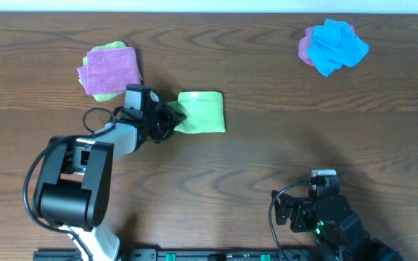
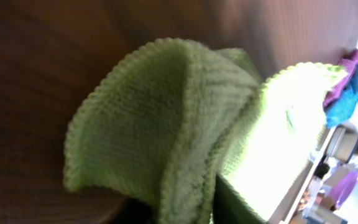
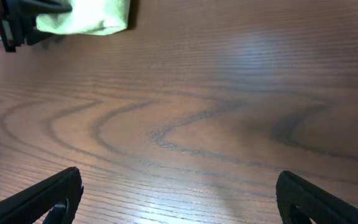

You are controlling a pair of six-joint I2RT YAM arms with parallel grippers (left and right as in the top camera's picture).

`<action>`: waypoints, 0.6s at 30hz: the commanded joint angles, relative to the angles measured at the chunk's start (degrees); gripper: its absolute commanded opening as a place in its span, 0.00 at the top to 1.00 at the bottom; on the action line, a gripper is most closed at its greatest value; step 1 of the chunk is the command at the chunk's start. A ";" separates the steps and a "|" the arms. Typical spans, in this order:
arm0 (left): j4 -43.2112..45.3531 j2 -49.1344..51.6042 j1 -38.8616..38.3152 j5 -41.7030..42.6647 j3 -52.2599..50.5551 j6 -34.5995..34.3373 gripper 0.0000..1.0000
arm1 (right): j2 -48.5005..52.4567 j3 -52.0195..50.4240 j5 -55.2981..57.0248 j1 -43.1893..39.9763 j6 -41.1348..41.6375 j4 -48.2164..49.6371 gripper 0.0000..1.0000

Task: Fold the cloth
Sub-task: 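Carry the folded green cloth with the left gripper onto the pink stack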

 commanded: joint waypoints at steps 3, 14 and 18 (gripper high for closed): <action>4.66 0.90 -0.15 -0.35 -0.83 0.90 0.94 | -0.39 -0.28 1.01 -0.20 0.79 -0.07 0.01; 12.31 0.66 1.57 6.23 5.20 -3.43 0.94 | -0.39 -0.28 1.01 -0.20 0.79 -0.46 0.01; 7.50 0.66 3.10 6.60 11.47 -3.41 0.94 | -0.39 -0.28 1.01 -0.20 0.79 -0.48 0.01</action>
